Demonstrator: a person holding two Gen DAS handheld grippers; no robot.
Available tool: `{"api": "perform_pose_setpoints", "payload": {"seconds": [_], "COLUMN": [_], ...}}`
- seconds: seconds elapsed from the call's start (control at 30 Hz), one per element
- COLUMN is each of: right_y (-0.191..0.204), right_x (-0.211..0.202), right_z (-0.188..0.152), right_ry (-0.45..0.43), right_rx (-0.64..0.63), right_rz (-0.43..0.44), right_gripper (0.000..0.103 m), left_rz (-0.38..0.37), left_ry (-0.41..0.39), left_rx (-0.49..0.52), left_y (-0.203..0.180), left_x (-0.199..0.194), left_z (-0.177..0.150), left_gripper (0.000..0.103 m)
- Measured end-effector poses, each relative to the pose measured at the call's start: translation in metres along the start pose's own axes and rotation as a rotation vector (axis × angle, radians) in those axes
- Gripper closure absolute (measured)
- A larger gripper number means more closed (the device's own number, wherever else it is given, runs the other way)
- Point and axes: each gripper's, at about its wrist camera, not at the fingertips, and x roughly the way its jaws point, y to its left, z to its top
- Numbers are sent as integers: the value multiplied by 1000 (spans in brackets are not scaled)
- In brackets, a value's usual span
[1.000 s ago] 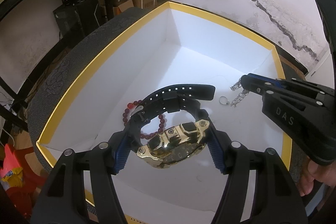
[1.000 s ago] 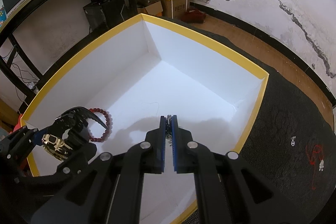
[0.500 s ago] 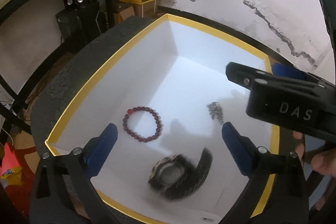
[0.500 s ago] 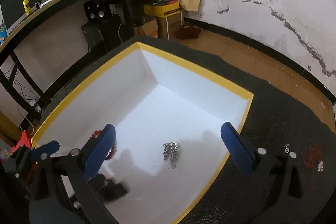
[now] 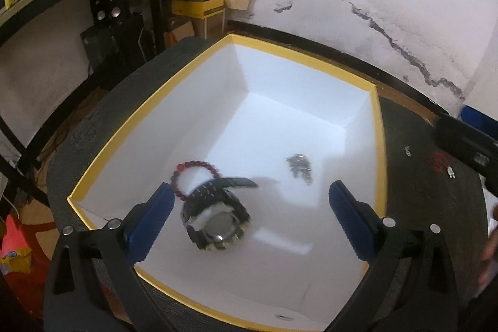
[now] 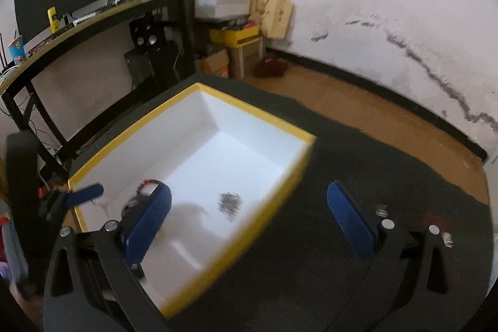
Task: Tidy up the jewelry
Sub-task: 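Open both tools and move them out of the box toward the red-cord pendant, then grasp the silver pendant with the right tool while the left tool grasps the small silver charm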
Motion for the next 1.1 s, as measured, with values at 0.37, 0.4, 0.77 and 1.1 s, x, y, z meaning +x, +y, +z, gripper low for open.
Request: {"api": "perform_pose_setpoints", "payload": {"seconds": [0.37, 0.4, 0.77, 1.1], "right_y": [-204, -214, -300, -332], "right_x": [-74, -74, -24, 28], "right_z": [-139, -147, -200, -186], "right_ry": [18, 25, 141, 199], "right_rx": [348, 365, 423, 330], "right_rz": [-242, -252, -284, -260], "right_gripper": [6, 6, 6, 6], "left_rz": [-159, -167, -171, -134], "left_ry": [-87, -84, 8, 94], "left_rx": [198, 221, 427, 448], "left_y": [-127, -140, -276, -303], "left_x": [-29, -27, 74, 157], "left_z": [-19, -20, -31, -29], "left_gripper": [6, 6, 6, 6]}}
